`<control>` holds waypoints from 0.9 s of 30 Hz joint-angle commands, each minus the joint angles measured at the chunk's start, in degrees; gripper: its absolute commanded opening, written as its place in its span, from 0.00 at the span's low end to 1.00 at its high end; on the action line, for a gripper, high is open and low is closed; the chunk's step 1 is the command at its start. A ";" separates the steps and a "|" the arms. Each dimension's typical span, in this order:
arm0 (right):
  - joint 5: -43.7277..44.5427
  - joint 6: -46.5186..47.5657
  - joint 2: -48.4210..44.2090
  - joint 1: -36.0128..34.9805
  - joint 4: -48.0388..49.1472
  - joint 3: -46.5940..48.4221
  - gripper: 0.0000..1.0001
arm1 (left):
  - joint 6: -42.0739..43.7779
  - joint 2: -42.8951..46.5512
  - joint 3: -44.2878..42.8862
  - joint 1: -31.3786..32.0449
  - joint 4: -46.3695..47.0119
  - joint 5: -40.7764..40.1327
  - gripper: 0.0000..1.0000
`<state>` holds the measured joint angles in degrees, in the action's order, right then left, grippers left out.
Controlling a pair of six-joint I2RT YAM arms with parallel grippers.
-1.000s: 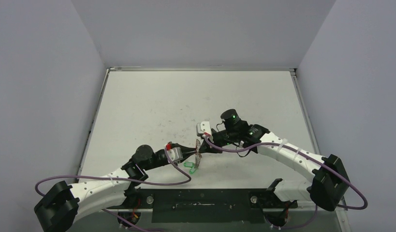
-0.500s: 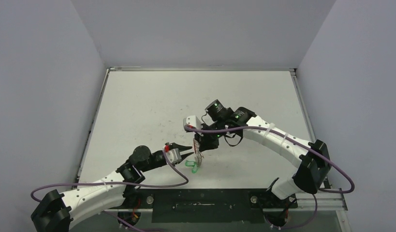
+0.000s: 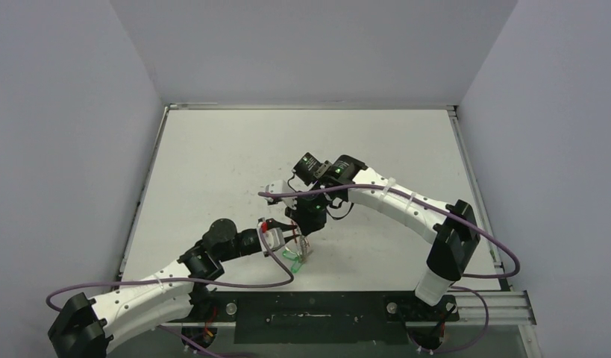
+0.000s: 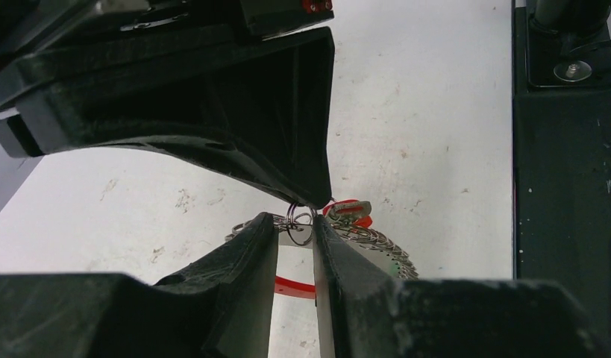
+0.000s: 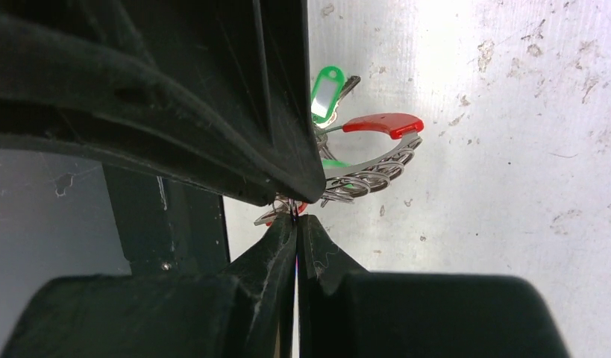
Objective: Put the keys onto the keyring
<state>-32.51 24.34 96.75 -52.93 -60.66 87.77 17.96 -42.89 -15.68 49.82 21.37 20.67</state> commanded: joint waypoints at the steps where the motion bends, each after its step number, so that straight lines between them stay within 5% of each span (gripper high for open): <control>1: 1.38 -2.14 -0.08 -0.69 -1.53 3.03 0.00 | 0.87 -1.30 -3.20 0.10 -0.38 2.46 0.22; 8: 1.46 -2.36 0.37 -1.23 -1.26 3.27 0.00 | 1.62 -3.20 -4.16 0.10 -1.90 3.83 0.10; 27: 1.66 -1.92 0.38 -1.76 -0.77 2.96 0.00 | -0.34 -6.41 -3.98 0.10 4.65 5.38 0.17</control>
<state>-30.76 22.83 97.34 -54.11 -63.20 88.20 18.57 -49.36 -17.76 49.80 20.82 24.49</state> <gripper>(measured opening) 0.028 0.156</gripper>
